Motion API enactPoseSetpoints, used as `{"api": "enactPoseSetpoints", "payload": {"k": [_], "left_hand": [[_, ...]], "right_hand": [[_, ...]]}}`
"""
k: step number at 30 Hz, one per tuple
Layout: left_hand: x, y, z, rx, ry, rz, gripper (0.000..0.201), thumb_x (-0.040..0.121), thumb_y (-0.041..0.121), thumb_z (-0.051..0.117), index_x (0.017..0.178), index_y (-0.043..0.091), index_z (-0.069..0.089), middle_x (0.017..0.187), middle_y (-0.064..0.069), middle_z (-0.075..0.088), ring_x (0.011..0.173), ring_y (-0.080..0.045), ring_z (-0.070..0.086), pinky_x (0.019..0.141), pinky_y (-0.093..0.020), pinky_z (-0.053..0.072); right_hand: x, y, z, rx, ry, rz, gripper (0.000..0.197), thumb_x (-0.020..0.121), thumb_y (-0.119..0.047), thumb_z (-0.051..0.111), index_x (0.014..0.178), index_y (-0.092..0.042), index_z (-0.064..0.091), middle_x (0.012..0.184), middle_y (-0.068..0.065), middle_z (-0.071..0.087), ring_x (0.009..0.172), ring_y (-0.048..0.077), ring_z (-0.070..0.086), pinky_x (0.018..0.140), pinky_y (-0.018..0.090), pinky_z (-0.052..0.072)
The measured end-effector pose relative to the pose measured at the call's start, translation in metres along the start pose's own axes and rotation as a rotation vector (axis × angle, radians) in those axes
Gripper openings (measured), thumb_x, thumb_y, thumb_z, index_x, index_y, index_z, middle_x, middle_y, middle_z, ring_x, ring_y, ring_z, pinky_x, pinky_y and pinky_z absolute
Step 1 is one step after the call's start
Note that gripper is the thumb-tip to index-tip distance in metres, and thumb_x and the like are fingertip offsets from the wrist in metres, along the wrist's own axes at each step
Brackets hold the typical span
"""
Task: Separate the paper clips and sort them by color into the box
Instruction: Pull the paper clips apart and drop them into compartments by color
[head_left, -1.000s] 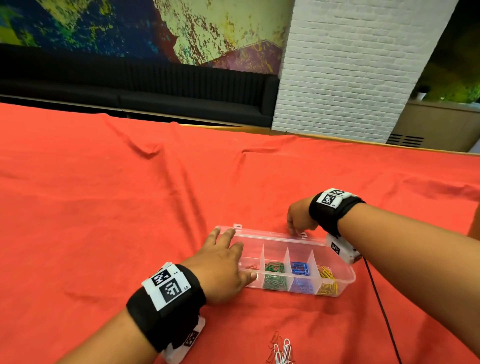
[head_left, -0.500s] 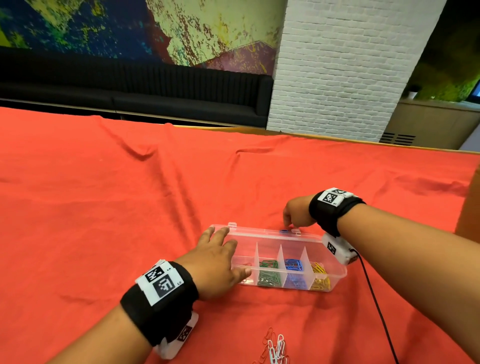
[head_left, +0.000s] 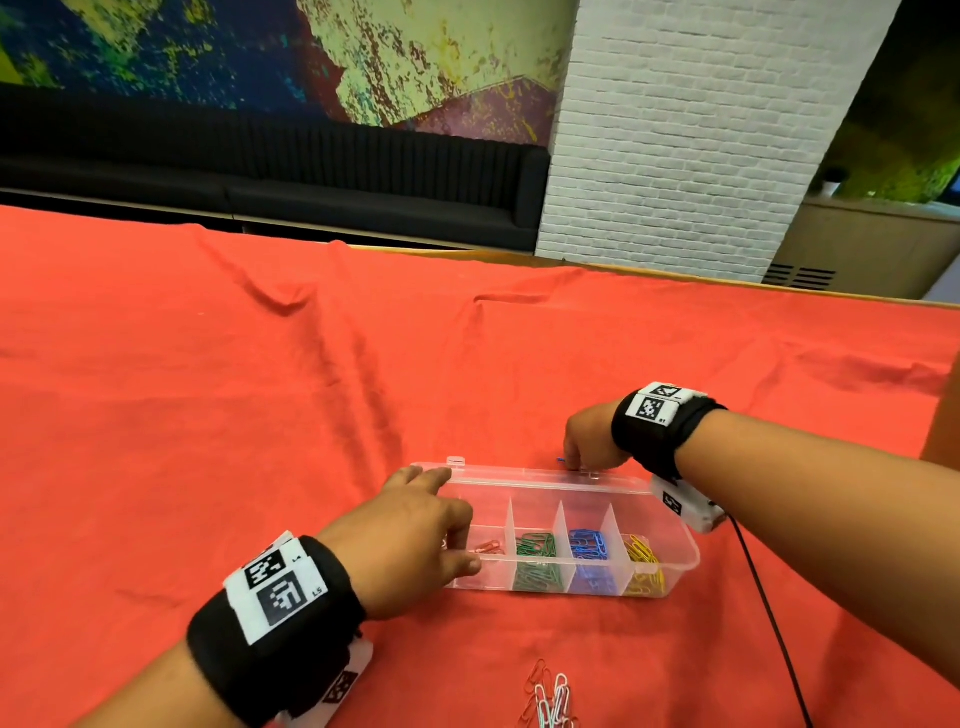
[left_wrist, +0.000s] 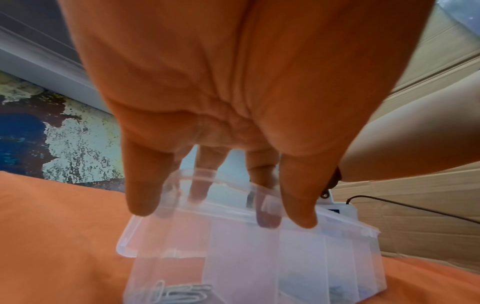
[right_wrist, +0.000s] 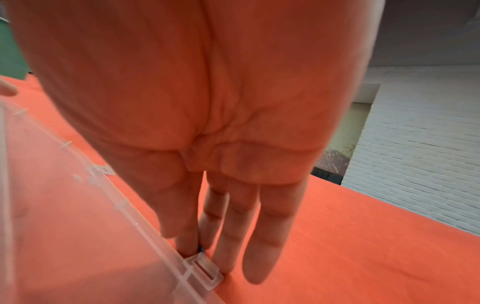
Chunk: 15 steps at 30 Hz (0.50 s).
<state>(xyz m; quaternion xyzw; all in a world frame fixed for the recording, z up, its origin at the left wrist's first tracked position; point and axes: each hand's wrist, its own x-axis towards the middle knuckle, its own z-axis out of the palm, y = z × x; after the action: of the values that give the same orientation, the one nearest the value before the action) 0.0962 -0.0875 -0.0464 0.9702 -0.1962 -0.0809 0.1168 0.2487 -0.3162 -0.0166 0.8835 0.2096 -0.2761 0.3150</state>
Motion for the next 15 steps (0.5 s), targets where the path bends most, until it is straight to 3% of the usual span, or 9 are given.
{"api": "enactPoseSetpoints", "payload": {"k": [3,6,9,12,15], "left_hand": [[-0.001,0.003,-0.004,-0.019,0.010,0.000,0.025,0.086,0.057,0.060,0.089,0.033,0.058,0.159,-0.013,0.025,0.151,-0.027,0.010,0.119,-0.041,0.021],[-0.001,0.005,-0.008,-0.012,0.023,0.008,0.025,0.087,0.054,0.060,0.092,0.029,0.060,0.158,-0.013,0.029,0.151,-0.023,0.010,0.120,-0.034,0.015],[0.001,0.004,-0.009,-0.001,0.008,0.006,0.024,0.086,0.055,0.061,0.089,0.032,0.058,0.158,-0.014,0.028,0.151,-0.024,0.011,0.120,-0.036,0.018],[0.002,0.002,-0.009,0.001,-0.036,-0.028,0.025,0.083,0.059,0.062,0.084,0.034,0.056,0.161,-0.012,0.022,0.150,-0.026,0.011,0.118,-0.042,0.024],[0.001,0.004,-0.017,0.007,-0.041,-0.055,0.030,0.079,0.063,0.064,0.084,0.033,0.059,0.162,-0.006,0.023,0.150,-0.025,0.012,0.117,-0.052,0.022]], "right_hand": [[-0.012,0.002,-0.007,0.009,0.076,0.004,0.038,0.099,-0.016,0.039,0.127,-0.008,0.062,0.120,0.011,0.064,0.095,0.028,0.056,0.076,0.028,0.042],[-0.035,0.012,-0.019,0.274,0.258,0.053,0.035,0.096,-0.016,0.041,0.117,-0.008,0.068,0.121,0.012,0.067,0.102,0.031,0.061,0.092,0.035,0.050],[-0.079,0.007,-0.022,0.461,0.376,-0.006,0.024,0.089,-0.022,0.055,0.097,-0.011,0.075,0.099,0.009,0.074,0.090,0.026,0.066,0.082,0.034,0.054],[-0.121,-0.017,-0.008,0.552,0.284,-0.072,0.025,0.087,-0.033,0.061,0.084,-0.012,0.074,0.082,0.007,0.075,0.069,0.020,0.064,0.064,0.028,0.050],[-0.136,-0.037,0.020,0.414,0.305,-0.060,0.033,0.088,-0.043,0.058,0.092,-0.015,0.072,0.088,0.007,0.072,0.083,0.026,0.065,0.068,0.030,0.050]]}}
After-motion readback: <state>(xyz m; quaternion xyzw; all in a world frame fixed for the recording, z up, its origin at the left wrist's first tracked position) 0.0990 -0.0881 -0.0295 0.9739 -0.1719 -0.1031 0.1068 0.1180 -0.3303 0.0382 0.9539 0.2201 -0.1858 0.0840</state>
